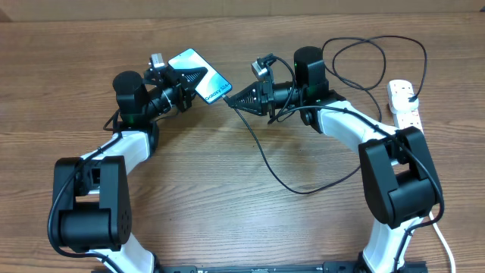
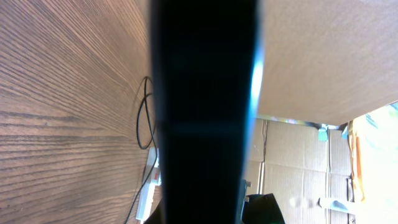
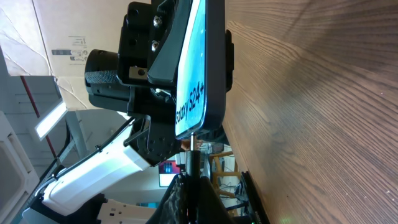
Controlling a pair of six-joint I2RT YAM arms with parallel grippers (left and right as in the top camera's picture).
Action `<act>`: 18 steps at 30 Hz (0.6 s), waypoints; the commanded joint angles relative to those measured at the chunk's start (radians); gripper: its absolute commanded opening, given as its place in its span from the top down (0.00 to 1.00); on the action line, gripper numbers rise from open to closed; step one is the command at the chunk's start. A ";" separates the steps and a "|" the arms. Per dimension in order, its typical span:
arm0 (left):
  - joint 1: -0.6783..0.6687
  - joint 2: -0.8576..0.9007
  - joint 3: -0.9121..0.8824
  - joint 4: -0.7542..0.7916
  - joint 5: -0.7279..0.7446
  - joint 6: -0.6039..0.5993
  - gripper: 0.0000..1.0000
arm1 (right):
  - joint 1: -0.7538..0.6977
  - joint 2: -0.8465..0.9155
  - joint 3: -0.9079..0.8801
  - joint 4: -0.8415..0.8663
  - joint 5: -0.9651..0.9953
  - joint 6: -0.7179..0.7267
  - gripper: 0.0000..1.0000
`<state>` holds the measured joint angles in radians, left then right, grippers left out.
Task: Plug charger to phone and switch on socket
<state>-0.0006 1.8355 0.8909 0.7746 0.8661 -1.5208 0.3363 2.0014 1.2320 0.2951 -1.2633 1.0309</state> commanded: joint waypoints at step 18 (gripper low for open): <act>-0.020 -0.010 0.014 0.008 0.021 -0.013 0.96 | 0.011 -0.030 -0.002 0.003 0.032 -0.010 0.96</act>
<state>-0.0006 1.8355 0.8909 0.7746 0.8589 -1.5208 0.3370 2.0014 1.2320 0.2947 -1.2564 1.0313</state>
